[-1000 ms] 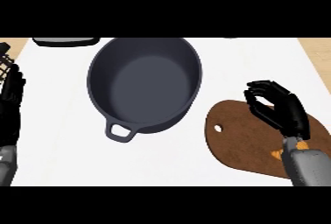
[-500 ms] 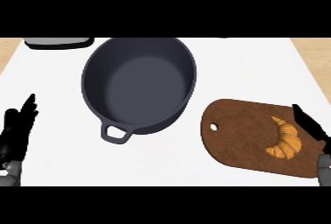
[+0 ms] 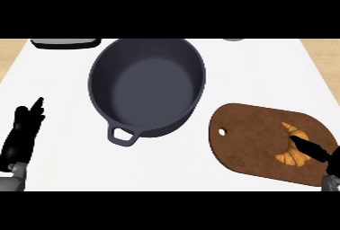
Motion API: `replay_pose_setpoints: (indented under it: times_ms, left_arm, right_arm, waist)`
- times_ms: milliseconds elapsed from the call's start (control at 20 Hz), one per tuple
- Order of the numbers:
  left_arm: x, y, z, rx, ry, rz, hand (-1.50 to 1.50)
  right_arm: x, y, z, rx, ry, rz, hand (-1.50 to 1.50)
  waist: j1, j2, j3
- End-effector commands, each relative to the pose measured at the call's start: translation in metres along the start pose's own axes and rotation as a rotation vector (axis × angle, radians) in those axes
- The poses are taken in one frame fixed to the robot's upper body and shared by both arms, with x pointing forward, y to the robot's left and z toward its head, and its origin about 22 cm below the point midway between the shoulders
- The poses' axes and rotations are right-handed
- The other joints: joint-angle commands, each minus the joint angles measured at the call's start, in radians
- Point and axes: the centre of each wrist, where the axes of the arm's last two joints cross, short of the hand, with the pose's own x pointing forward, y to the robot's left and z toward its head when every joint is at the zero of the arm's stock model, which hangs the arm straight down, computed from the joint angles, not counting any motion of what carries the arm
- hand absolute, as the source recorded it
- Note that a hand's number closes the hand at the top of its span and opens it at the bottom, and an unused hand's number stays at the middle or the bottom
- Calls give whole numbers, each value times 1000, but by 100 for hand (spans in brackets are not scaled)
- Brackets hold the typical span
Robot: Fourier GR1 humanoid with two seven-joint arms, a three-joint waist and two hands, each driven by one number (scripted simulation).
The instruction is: Pick the croissant from the cutting board and place it in the pot
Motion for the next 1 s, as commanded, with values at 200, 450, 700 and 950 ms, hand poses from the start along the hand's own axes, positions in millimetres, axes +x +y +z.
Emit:
replay_pose_setpoints:
  times_ms: [200,450,700,950]
  left_arm:
    - [14,-3,-4,-23,0,-9,0]
    - [-5,-3,1,-32,19,-15,0]
    - [11,5,-8,-27,7,11,0]
    - [7,3,-4,-29,14,11,0]
  right_arm:
    - [64,-19,22,251,199,291,-150]
    - [104,-35,47,448,298,327,-150]
    - [110,-40,29,445,385,381,-150]
    - [104,-47,22,439,431,368,-150]
  waist:
    - [27,-3,2]
    - [29,-3,5]
    - [28,2,9]
    - [27,1,10]
